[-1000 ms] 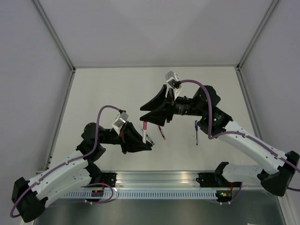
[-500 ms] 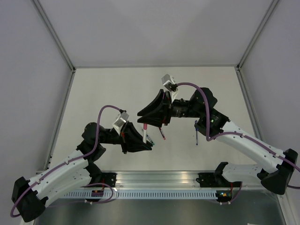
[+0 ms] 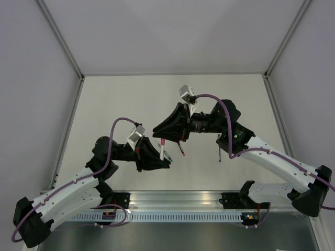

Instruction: Insert the pens into the pen caps

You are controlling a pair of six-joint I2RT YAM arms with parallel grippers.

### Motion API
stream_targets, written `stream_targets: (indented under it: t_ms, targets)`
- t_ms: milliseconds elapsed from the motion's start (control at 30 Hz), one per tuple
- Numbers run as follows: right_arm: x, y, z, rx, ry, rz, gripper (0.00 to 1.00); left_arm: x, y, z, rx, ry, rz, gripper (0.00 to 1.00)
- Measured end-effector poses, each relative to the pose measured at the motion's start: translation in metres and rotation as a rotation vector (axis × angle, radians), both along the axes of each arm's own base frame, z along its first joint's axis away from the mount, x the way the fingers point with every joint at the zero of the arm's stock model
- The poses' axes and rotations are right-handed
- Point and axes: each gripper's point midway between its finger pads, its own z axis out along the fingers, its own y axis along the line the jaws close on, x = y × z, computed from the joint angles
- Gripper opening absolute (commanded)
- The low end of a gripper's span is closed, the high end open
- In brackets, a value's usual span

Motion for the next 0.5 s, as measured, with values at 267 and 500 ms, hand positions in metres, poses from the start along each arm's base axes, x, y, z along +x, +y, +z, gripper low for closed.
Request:
stream_targets:
  t_ms: [267,500]
  targets:
    - [-0.0024,-0.0008,-0.0037,-0.005,-0.002,0.003,0.17,0.0002,-0.0001,-0.0040,0.014,0.016,0.001,0.02]
    - [-0.0077,-0.0068,-0.0066,0.019,-0.013,0.005,0.00,0.0004,-0.0001,-0.0075,0.026,0.030,0.003,0.02]
